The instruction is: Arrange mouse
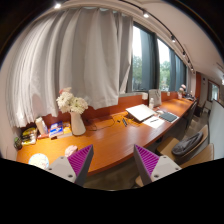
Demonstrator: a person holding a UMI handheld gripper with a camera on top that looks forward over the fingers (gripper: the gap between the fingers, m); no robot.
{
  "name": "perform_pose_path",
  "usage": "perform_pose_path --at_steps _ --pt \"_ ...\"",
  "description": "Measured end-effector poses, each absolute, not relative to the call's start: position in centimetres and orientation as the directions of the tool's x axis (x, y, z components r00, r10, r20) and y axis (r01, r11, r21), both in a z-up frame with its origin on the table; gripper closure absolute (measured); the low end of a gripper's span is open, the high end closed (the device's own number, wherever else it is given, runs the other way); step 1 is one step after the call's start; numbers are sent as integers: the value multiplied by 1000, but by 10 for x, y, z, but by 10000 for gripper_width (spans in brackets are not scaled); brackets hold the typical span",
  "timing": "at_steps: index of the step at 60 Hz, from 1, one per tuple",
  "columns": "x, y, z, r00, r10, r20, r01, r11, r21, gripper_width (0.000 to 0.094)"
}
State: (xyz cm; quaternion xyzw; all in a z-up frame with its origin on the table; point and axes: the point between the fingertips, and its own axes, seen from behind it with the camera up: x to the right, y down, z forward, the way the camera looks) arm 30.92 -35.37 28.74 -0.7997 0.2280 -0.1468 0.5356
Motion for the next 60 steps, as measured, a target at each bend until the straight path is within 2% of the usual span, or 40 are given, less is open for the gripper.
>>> perform_pose_path --at_steps 7,24,32,45,60 --pt "313 -351 263 853 -523 1 -217 -357 -908 151" --pt "262 -293 123 916 -401 -7 -243 -542 -804 155" --pt "216 -247 72 943 -332 -36 -240 -597 -765 149" --pt "167 -157 24 968 -246 -40 -192 -636 -747 134" --pt "159 -58 -2 975 -224 7 -148 -667 -731 136"
